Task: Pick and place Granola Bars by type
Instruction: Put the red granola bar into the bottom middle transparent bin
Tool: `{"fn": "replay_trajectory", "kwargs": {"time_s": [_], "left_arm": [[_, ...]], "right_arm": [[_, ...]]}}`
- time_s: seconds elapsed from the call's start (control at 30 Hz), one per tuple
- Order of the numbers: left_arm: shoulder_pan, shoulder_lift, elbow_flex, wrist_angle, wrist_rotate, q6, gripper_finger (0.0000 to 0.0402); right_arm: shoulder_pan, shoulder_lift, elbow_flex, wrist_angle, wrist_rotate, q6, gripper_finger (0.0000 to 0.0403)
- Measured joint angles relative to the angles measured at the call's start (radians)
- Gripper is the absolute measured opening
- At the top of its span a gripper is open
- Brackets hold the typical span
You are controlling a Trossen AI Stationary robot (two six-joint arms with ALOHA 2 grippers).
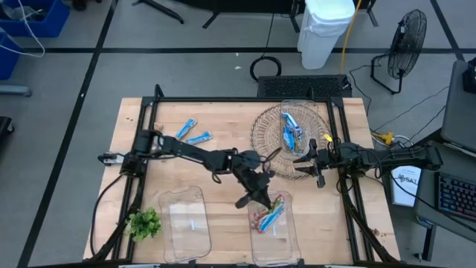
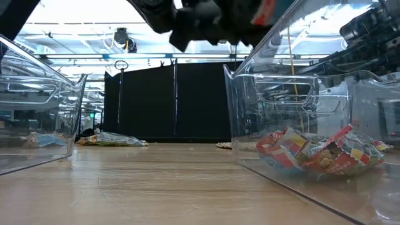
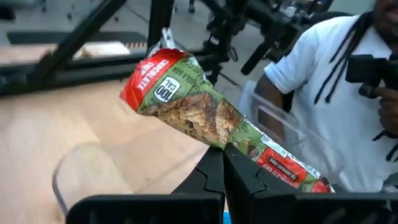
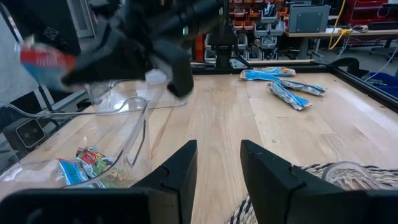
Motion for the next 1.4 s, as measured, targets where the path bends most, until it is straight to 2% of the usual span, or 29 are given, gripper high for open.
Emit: {"fn": "replay_trajectory", "kwargs": {"time_s": [0.13, 0.4, 1.03, 1.2, 1.4], "left_arm": [[0.0, 0.032, 0.032, -0.019, -0.004, -0.013, 0.0], [-0.01, 0.032, 0.034, -0.014, 0.027, -0.003, 0.0], [-0.008, 0.031, 0.034, -0.043, 0.023, 0.0, 0.0005], [-0.008, 0.031, 0.034, -0.043, 0.023, -0.034, 0.003], [-0.008, 0.031, 0.034, -0.043, 0.022, -0.059, 0.0084]], "right_arm": [[0.0, 0.0, 0.0, 0.0, 0.0, 0.0, 0.0114], [0.0, 0.0, 0.0, 0.0, 0.0, 0.0, 0.0114], [0.0, 0.0, 0.0, 0.0, 0.0, 0.0, 0.0114], [0.0, 0.0, 0.0, 0.0, 0.0, 0.0, 0.0114], [0.0, 0.0, 0.0, 0.0, 0.0, 0.0, 0.0114]]}}
